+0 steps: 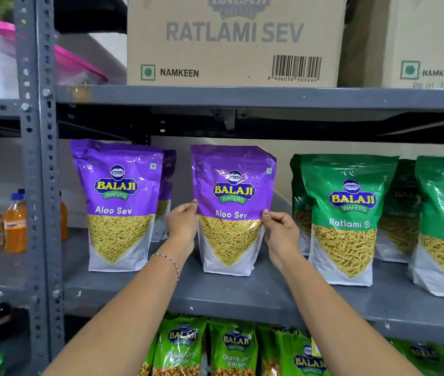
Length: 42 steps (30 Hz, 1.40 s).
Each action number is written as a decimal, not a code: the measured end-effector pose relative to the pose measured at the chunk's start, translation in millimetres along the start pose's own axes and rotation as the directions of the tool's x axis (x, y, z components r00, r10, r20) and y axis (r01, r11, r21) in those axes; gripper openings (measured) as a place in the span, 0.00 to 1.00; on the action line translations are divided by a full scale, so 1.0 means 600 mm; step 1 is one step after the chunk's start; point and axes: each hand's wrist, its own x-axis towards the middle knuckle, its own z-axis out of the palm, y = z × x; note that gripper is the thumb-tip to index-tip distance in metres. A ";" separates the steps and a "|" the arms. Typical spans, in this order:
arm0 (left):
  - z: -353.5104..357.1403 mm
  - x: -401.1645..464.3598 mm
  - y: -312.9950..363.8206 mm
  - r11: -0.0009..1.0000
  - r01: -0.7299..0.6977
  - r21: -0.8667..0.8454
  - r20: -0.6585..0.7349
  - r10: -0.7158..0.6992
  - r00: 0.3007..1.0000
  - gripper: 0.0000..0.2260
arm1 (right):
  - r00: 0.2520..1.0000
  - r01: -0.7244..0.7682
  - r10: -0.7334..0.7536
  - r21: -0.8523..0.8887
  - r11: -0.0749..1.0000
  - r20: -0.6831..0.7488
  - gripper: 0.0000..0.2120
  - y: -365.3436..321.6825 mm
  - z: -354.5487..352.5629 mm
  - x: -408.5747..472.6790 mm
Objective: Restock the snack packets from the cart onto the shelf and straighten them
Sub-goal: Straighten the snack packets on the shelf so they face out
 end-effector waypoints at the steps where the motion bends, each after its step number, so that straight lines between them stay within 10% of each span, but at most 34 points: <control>1: 0.000 0.000 0.000 1.000 -0.004 0.000 0.000 0.004 1.000 0.12 | 1.000 -0.002 0.002 0.000 1.000 0.002 0.10 0.002 0.000 0.000; 9: -0.004 0.014 -0.010 0.999 0.029 -0.017 0.044 -0.029 0.999 0.08 | 0.999 -0.014 0.013 -0.020 1.000 -0.039 0.07 0.001 0.004 -0.004; 15: 0.016 -0.030 0.009 0.982 -0.183 -0.047 -0.169 0.173 0.970 0.14 | 0.996 -0.085 0.085 0.001 0.996 0.008 0.03 -0.019 -0.002 -0.019; 20: 0.045 -0.098 0.018 0.830 -0.552 0.078 -0.267 0.551 0.791 0.18 | 0.999 0.029 -0.026 -0.057 0.998 0.041 0.10 -0.061 -0.045 -0.059; 25: 0.114 -0.205 0.015 0.601 -0.797 -0.058 0.031 0.799 0.601 0.18 | 0.902 0.383 -0.395 -0.099 0.919 -0.175 0.05 -0.120 -0.163 -0.087; 28: 0.167 -0.247 -0.015 0.801 -0.580 -0.147 0.318 0.593 0.739 0.14 | 0.843 0.454 -0.497 -0.222 0.863 -0.207 0.08 -0.151 -0.242 -0.073; 32: 0.238 -0.279 -0.052 0.994 -0.107 -0.038 0.412 0.113 0.904 0.14 | 0.956 0.244 -0.281 -0.308 0.919 -0.081 0.29 -0.159 -0.320 -0.030; 36: 0.273 -0.303 -0.072 0.995 0.040 0.096 0.414 -0.076 0.907 0.09 | 0.991 0.038 0.024 -0.440 0.897 0.134 0.30 -0.139 -0.368 0.007; 42: 0.296 -0.292 -0.091 0.976 0.068 0.208 0.366 -0.142 0.920 0.10 | 0.986 0.100 -0.026 -0.473 0.875 0.162 0.23 -0.137 -0.376 0.003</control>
